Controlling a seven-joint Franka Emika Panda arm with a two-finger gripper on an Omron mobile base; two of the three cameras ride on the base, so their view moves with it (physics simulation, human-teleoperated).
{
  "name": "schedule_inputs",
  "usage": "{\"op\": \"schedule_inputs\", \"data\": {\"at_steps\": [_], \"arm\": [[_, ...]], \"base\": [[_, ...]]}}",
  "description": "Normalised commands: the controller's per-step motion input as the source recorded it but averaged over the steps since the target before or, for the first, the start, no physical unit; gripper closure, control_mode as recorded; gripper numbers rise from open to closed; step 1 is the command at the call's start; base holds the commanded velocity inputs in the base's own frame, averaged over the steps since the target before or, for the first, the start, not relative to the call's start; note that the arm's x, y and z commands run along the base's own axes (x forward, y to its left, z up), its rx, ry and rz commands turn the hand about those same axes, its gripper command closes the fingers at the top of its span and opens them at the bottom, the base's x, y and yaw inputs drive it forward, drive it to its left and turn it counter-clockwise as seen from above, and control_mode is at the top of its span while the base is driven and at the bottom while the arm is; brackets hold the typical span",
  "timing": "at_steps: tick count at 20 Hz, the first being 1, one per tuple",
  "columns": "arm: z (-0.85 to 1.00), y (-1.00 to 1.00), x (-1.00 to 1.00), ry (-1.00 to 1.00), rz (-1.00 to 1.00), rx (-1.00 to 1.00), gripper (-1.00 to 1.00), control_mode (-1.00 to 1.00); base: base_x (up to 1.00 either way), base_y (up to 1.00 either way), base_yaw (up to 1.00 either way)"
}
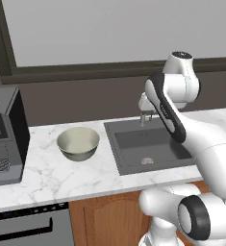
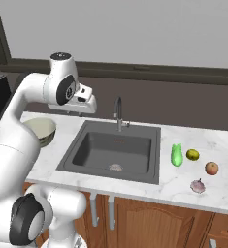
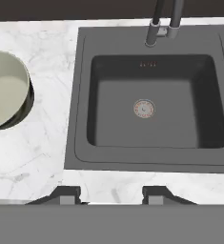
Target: There is a mixed pile of frozen fruits and vegetables on the counter. Locate all the frozen vegetables and place the items in a bowl on the counter. Take all the frozen fruits and defrost them in a running sink.
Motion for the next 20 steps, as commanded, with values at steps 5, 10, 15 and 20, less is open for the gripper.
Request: {"op": "schedule_inputs", "data": {"at_steps": [5, 10, 15, 20], "arm": [[-0.04, -0.01, -0.14, 0.02, 0.0, 0.0, -1.0, -1.0], [-0.17, 0.0, -0.34, 0.1, 0.0, 0.0, -1.0, -1.0], [-0.14, -0.05, -0.46, 0.03, 0.0, 0.0, -1.0, -1.0], [-0.03, -0.24, -0.37, 0.0, -0.03, 0.0, -1.0, -1.0]], "base": [[0.0, 0.0, 0.0], [0.0, 0.0, 0.0], [0.0, 0.0, 0.0], [0.0, 0.0, 0.0]]}}
